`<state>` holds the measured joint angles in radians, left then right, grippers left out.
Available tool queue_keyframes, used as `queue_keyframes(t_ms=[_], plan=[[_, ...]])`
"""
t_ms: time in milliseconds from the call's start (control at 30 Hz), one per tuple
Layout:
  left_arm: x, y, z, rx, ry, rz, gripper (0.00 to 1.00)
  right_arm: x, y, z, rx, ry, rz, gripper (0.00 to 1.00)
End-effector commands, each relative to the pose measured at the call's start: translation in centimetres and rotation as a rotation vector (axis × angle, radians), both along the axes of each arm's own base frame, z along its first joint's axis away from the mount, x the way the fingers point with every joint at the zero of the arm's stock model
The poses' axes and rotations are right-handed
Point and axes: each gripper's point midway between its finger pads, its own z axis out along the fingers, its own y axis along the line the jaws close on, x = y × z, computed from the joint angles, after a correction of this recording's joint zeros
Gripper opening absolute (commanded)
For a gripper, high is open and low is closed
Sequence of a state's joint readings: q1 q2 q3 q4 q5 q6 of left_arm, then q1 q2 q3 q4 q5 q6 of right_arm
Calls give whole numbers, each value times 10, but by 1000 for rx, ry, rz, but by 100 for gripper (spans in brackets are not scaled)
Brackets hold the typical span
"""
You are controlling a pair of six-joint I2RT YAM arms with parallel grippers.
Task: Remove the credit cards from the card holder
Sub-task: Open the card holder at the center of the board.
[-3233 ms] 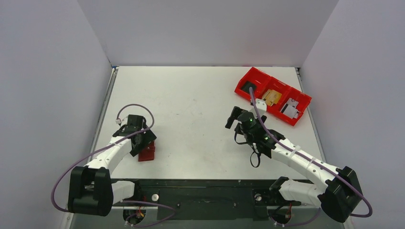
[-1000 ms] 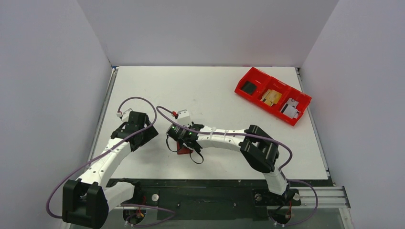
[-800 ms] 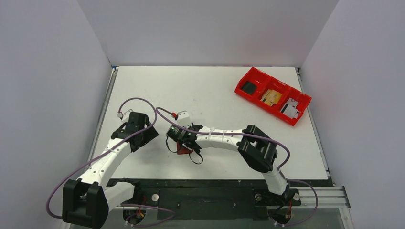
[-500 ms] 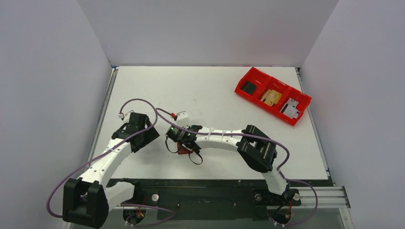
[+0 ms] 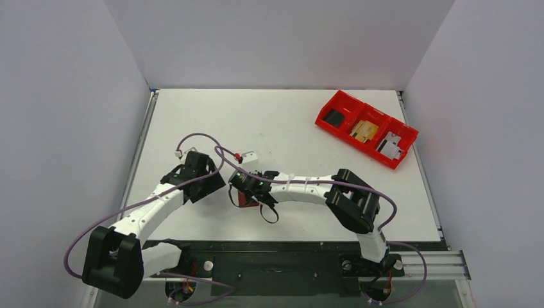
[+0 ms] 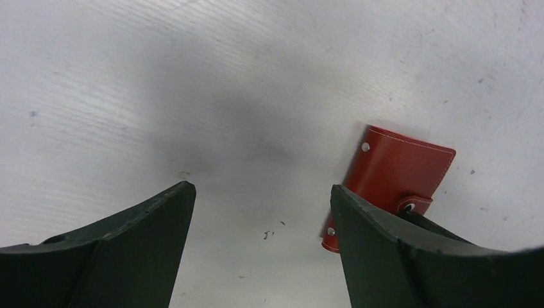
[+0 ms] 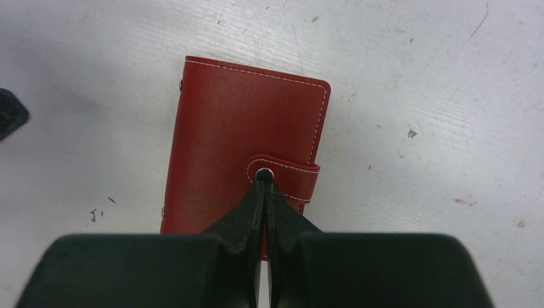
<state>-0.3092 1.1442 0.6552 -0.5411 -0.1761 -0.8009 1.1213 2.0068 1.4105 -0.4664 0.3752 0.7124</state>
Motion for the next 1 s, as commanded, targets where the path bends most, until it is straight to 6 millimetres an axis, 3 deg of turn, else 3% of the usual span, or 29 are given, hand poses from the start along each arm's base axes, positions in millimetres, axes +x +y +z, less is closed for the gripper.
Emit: queue_keyframes(t_ms=[0, 233, 333, 467, 633, 800, 967], plan=[[13, -38, 3, -105, -53, -90, 74, 3, -3, 16, 148, 27, -3, 0], [11, -69, -12, -171, -12, -146, 59, 12, -8, 30, 297, 34, -27, 0], [10, -70, -14, -173, -5, -138, 51, 9, -10, 37, 260, 6, -18, 0], [10, -63, -17, -171, -1, -99, 46, 8, -8, 45, 200, -51, 5, 19], [8, -55, -23, -196, 13, -56, 43, 14, -6, 50, 99, -137, 32, 35], [9, -49, -27, -215, 19, -31, 42, 19, -2, 48, 34, -173, 64, 38], [8, -53, -28, -248, 29, -32, 41, 19, 3, 28, -17, -147, 89, 37]])
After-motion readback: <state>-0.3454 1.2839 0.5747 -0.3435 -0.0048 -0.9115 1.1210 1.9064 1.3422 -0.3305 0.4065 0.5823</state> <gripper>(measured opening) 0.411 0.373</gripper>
